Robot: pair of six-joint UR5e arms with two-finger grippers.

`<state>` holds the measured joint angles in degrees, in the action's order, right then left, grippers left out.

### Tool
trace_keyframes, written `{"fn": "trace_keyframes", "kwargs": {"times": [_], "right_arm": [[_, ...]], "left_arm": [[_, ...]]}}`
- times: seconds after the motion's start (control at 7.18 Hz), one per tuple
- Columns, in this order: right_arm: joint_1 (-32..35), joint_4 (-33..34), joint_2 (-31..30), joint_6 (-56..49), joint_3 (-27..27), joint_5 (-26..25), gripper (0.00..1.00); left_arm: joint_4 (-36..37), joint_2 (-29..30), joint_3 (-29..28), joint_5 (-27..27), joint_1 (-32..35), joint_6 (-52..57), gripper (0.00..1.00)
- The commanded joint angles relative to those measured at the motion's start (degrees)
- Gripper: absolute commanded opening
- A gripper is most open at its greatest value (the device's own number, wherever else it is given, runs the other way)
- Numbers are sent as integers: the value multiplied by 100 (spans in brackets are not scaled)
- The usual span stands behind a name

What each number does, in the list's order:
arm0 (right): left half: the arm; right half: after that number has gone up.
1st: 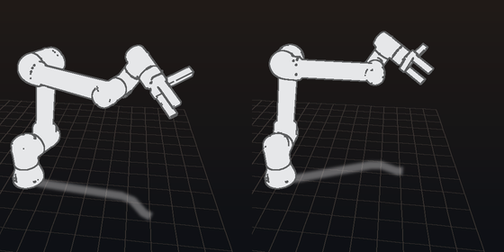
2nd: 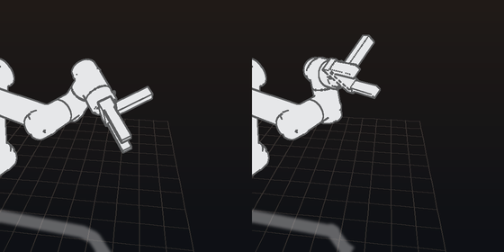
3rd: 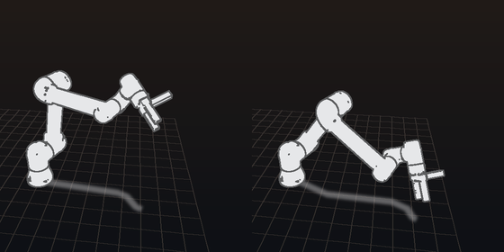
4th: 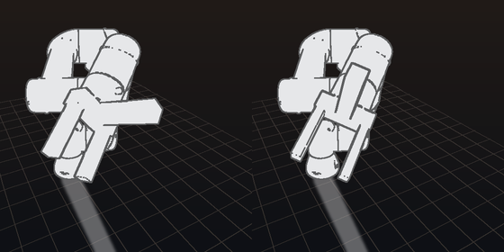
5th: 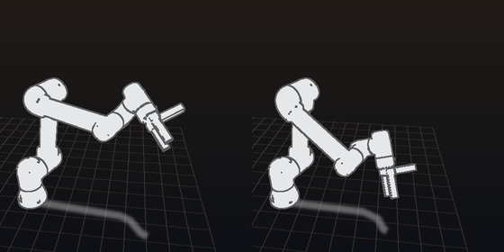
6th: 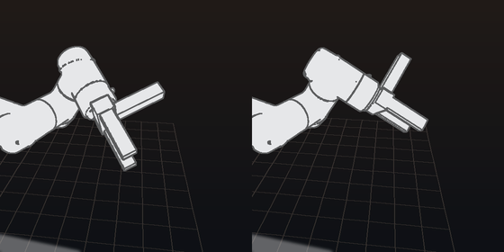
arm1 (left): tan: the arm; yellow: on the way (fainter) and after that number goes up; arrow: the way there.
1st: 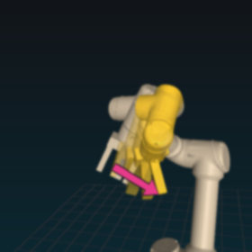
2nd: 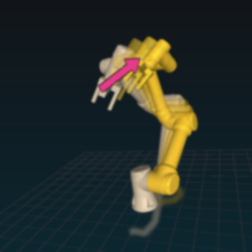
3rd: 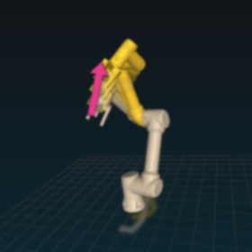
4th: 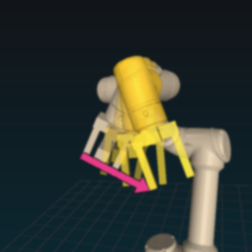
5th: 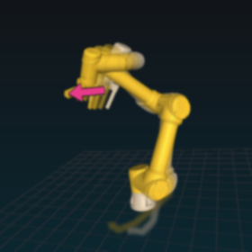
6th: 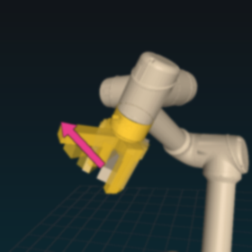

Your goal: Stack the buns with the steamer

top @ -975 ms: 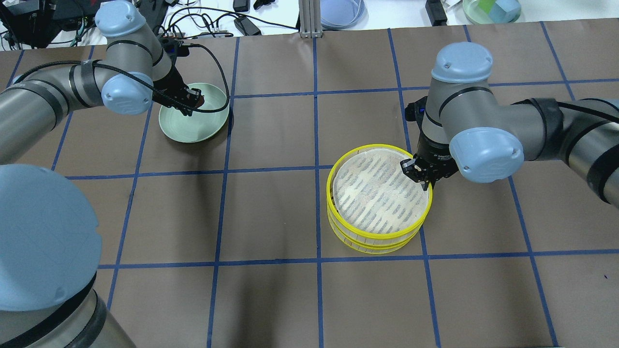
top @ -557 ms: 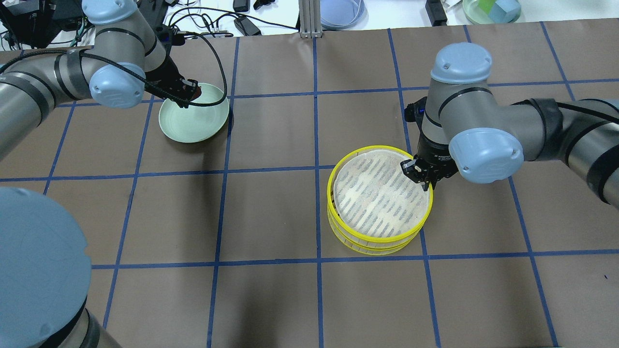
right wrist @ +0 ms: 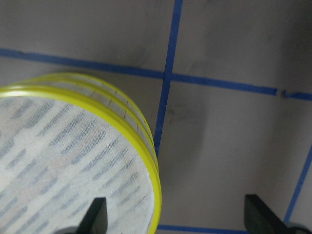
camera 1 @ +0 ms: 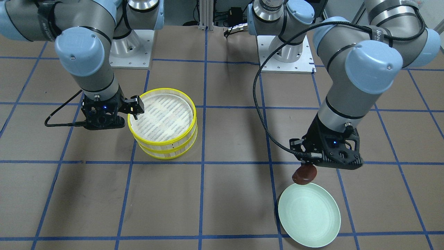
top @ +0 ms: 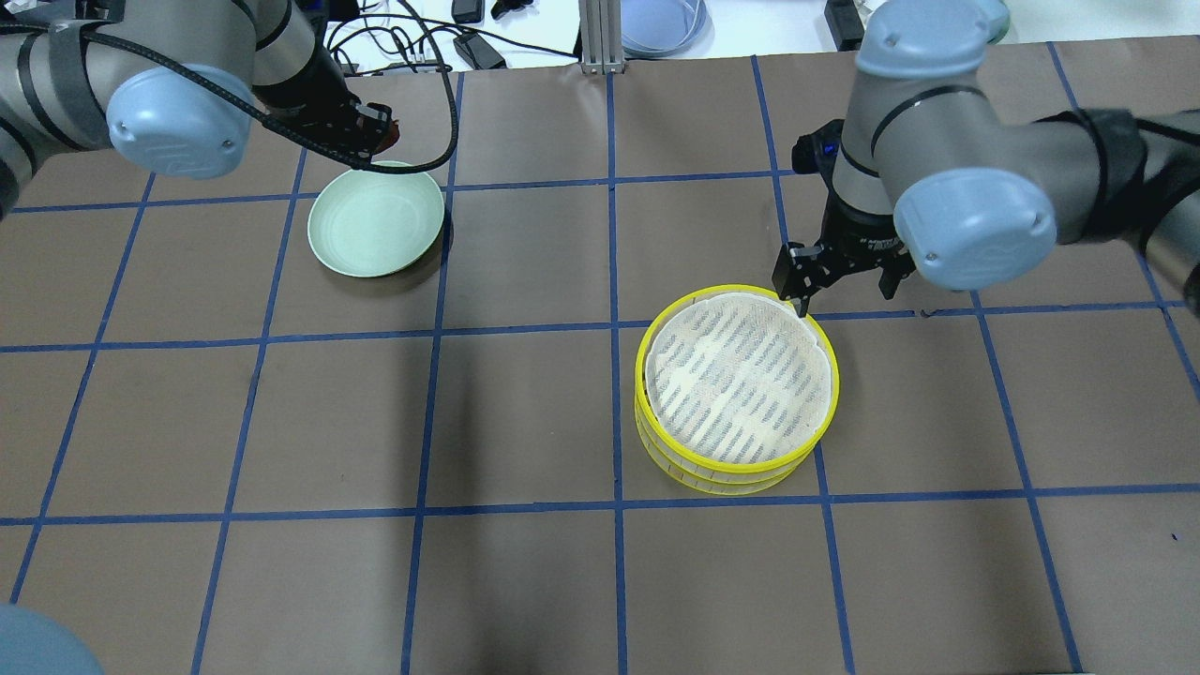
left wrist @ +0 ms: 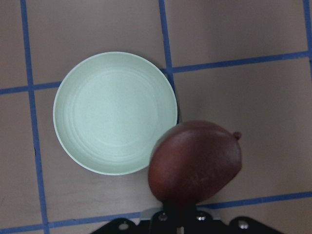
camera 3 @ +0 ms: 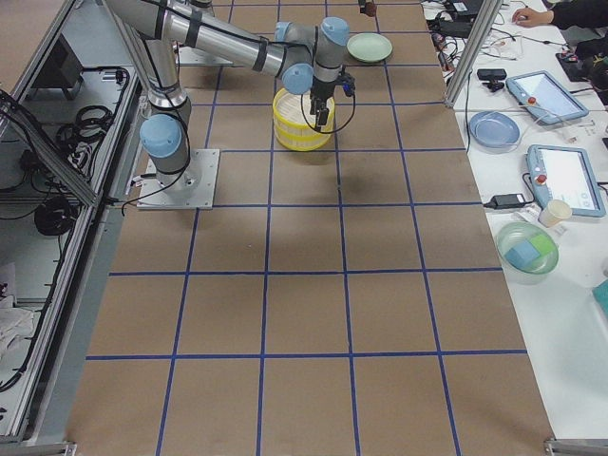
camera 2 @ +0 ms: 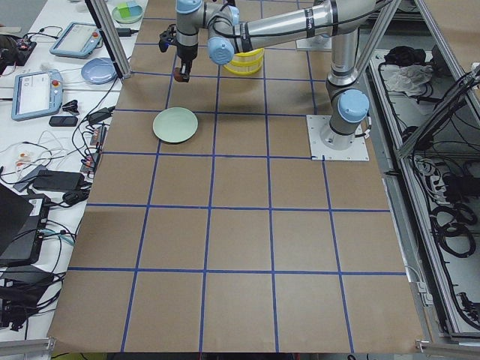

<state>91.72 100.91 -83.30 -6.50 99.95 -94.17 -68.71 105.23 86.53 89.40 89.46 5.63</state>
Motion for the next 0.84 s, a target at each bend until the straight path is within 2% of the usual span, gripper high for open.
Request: {"fn": "trace_keyframes", "kwargs": {"times": [0.0, 0.28, 0.42, 0.56, 0.7], "right_arm": [[-23, -833, -307, 8, -1052, 239, 100], [-32, -1080, -730, 43, -1441, 267, 100], [-32, -1317, -836, 357, -1643, 328, 100], [-23, -1354, -837, 525, -1732, 520, 100], [-49, -1415, -863, 553, -1768, 435, 100]], "left_arm": [[-928, -239, -127, -28, 727, -1269, 0], [-1109, -284, -127, -237, 1876, -2369, 0], [-1022, -188, -75, -578, 2265, -2939, 0], [-856, -100, 65, -738, 2408, -3371, 0], [-637, -3, 179, -757, 2601, -3680, 0]]}}
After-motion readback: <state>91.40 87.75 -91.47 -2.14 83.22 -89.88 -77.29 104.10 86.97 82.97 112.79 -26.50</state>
